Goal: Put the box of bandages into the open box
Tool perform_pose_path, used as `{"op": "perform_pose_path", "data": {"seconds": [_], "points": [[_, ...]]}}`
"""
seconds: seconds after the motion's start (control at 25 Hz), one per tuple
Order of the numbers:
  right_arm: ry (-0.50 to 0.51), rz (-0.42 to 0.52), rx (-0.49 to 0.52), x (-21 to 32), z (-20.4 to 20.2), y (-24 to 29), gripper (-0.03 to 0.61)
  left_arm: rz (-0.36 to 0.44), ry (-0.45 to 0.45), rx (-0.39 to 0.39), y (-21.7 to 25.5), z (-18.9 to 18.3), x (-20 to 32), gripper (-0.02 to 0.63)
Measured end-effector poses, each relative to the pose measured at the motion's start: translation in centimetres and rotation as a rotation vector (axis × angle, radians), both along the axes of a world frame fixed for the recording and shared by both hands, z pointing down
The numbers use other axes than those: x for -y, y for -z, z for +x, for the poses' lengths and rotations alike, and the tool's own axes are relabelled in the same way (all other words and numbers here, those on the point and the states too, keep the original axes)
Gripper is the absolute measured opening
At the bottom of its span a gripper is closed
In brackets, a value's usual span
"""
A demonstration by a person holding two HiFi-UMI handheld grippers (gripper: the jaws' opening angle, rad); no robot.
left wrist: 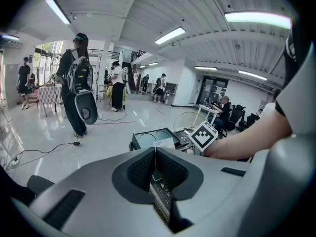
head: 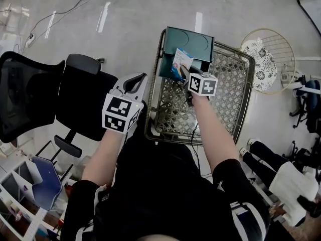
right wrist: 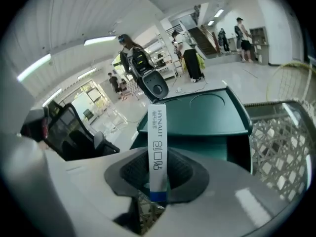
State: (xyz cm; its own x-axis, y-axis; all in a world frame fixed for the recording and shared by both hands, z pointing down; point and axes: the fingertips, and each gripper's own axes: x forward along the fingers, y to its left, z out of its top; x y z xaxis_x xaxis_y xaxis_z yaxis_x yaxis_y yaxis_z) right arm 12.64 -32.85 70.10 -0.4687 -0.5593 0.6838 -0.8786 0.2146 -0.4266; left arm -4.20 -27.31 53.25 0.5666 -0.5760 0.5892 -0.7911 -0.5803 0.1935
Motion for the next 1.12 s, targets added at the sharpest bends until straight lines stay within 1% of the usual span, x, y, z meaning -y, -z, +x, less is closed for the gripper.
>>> {"op": "perform_pose_path", "data": {"seconds": [0.08,0.12,0.24,0.28,0.32,0.4,0.48,0.52,0.56,0.64,0.8,0.92,1.04,1.12], "points": [[0.087,0.019,-0.096,-0.7,0.0,-0.4,0.101,0.001,0.001,-0.001,0.0,0.1,-0.1,0.011],[0.116,0.024,-0.128,-1.0,0.2,-0.6,0.104,0.000,0.003,-0.002,0.0,0.0,-0.2,0.011],[0.142,0.032,-0.181,-1.3,1.4,-0.5,0.107,-0.003,0.014,-0.003,-0.3,-0.3,-0.4,0.011],[0.162,0.043,-0.211,-1.3,1.9,-0.4,0.103,-0.005,0.017,-0.004,-0.3,-0.4,-0.5,0.011],[0.203,0.057,-0.249,-1.4,2.2,-0.3,0.098,-0.007,0.020,-0.005,-0.4,-0.4,-0.5,0.011],[0.349,0.077,-0.327,-2.1,2.1,-0.1,0.097,-0.007,0.023,-0.007,-0.3,-0.2,-0.7,0.011],[0.511,0.066,-0.377,-3.0,1.5,-0.4,0.097,-0.005,0.025,-0.008,-0.3,-0.1,-0.8,0.011],[0.566,0.058,-0.394,-3.2,1.2,-0.6,0.097,-0.005,0.026,-0.009,-0.2,-0.1,-0.9,0.011],[0.600,0.052,-0.407,-3.2,1.0,-0.8,0.098,-0.005,0.028,-0.009,-0.2,-0.2,-1.0,0.011],[0.616,0.052,-0.427,-2.7,0.7,-0.8,0.103,-0.006,0.032,-0.008,-0.2,-0.4,-1.1,0.011],[0.582,0.065,-0.456,-1.3,0.6,-0.7,0.138,-0.009,0.039,-0.005,-0.4,-0.7,-1.2,0.011],[0.556,0.051,-0.463,-1.1,0.9,-1.0,0.138,-0.014,0.045,-0.005,-0.6,-0.9,-1.2,0.011],[0.516,0.073,-0.506,-0.6,1.7,-0.8,0.137,-0.019,0.047,-0.005,-0.8,-1.0,-1.3,0.011],[0.499,0.087,-0.516,-0.3,2.1,-0.5,0.114,-0.022,0.047,-0.004,-0.8,-1.0,-1.3,0.011]]}}
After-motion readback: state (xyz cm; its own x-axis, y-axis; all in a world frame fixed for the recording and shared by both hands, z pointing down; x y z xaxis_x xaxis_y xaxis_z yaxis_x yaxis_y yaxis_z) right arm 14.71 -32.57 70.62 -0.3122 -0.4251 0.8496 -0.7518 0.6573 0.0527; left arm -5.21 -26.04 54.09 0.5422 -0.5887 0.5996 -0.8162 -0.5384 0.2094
